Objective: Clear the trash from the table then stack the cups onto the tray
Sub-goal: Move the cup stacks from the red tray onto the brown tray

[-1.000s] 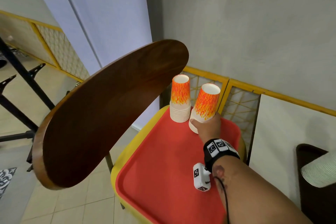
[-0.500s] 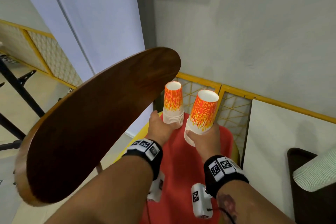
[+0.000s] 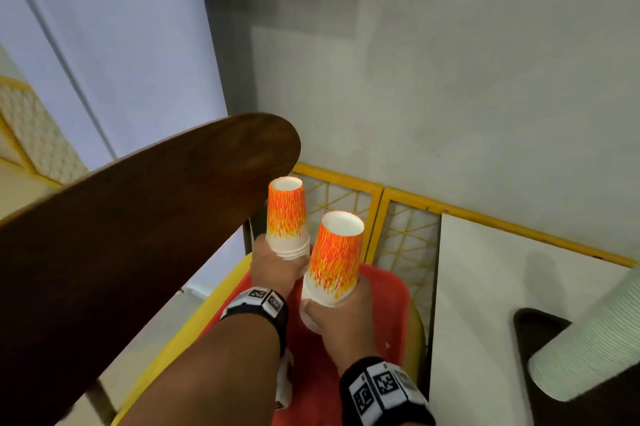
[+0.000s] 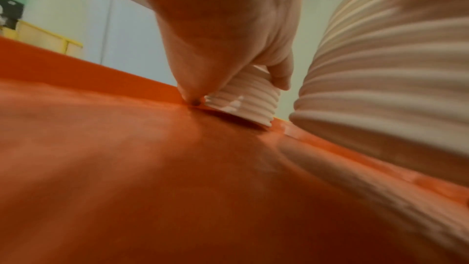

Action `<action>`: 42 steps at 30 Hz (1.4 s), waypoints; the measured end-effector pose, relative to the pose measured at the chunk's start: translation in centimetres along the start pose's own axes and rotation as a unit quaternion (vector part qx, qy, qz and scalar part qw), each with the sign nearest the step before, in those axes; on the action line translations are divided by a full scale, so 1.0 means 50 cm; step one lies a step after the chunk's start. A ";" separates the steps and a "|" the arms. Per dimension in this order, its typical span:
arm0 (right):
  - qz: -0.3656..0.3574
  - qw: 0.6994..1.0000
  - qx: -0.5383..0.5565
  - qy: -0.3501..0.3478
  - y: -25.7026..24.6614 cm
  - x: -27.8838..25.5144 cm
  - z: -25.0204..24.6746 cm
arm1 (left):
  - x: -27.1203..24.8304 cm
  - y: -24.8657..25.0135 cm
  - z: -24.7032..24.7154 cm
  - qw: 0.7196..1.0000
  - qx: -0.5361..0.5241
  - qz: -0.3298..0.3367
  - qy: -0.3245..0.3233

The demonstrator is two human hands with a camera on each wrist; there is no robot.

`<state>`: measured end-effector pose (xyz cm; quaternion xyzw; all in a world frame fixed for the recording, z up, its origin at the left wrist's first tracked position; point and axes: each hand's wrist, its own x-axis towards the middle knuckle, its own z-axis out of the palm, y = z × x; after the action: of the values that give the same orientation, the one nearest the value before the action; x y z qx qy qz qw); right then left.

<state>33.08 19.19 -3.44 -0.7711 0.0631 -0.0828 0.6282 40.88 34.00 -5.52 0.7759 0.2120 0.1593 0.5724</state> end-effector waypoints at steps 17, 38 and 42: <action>0.020 0.998 -0.058 0.019 -0.121 -0.277 -0.341 | -0.381 0.211 -0.035 0.948 -0.169 0.185 -0.195; -0.055 0.994 -0.093 0.009 -0.098 -0.491 -0.962 | -1.066 0.388 0.193 0.939 -0.231 0.188 -0.170; -0.119 0.987 -0.084 0.066 -0.136 -0.510 -1.083 | -1.148 0.433 0.255 0.932 -0.239 0.212 -0.171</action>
<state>-3.14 -26.18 12.67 -0.8159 0.0191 -0.2023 0.5414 0.98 -11.35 11.16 0.6589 -0.1028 0.1879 0.7211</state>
